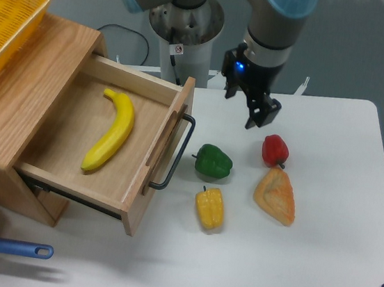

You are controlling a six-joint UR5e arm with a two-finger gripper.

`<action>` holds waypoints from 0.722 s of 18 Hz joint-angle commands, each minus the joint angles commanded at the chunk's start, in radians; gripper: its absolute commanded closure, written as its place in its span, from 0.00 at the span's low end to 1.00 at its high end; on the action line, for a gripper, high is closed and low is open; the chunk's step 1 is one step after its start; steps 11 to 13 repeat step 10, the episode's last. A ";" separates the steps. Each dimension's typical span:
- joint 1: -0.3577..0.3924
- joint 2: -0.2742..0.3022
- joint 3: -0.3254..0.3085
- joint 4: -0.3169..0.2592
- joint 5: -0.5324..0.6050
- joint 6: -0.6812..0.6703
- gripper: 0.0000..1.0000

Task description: Place the banana in the top drawer

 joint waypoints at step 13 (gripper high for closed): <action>-0.005 -0.038 -0.011 0.100 0.000 0.006 0.00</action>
